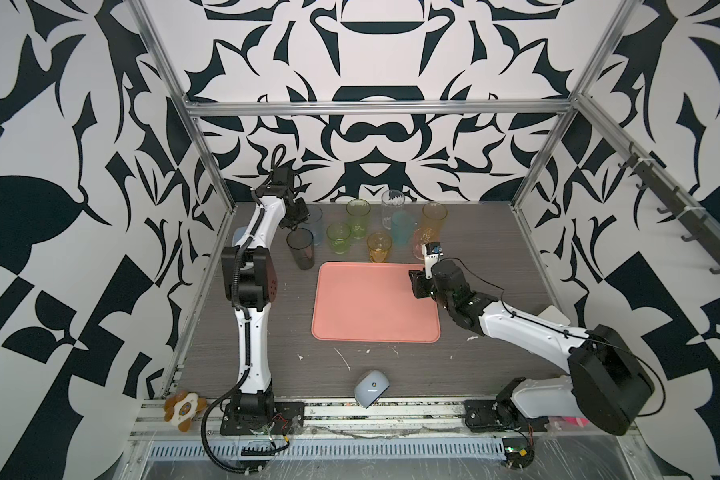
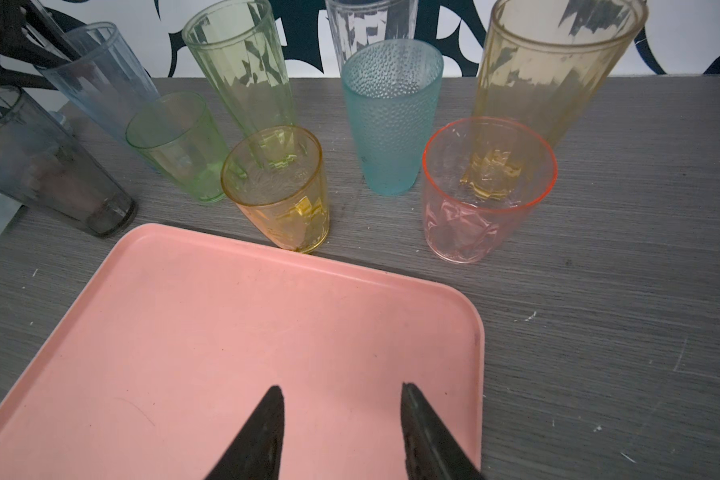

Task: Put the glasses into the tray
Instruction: 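Close the left gripper on the clear blue cup and lift it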

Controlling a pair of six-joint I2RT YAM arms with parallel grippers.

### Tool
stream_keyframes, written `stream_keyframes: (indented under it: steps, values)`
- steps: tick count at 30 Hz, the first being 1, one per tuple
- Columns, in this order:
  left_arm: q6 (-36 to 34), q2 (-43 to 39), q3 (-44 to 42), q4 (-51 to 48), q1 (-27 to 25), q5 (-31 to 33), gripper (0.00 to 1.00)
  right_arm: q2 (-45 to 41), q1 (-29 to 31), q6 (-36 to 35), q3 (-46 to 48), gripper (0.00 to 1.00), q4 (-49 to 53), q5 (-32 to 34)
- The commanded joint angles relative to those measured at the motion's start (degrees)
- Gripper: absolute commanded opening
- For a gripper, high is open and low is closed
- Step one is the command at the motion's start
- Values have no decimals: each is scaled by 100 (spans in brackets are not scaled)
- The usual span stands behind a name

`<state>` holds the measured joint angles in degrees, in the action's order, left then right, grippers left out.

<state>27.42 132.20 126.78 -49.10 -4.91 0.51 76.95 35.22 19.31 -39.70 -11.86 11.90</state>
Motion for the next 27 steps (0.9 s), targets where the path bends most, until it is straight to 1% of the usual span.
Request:
stream_keyframes:
  steps: [1,6,10,15,23,27]
  values:
    - [-42,77,187,-259,7,148,25,-5,-22,0,-231,48,-102,67]
    - [-70,0,215,-275,7,210,17,31,-23,0,-256,48,-87,57]
    - [-122,-144,233,-317,7,337,12,48,-24,-3,-271,48,-60,47]
    - [-175,-391,237,-364,7,439,10,64,-21,5,-292,48,-49,29]
    - [-254,-887,251,-553,3,647,2,58,-17,4,-294,48,-23,22]
    - [-290,-1143,301,-737,3,709,1,31,-24,5,-277,48,-23,40]
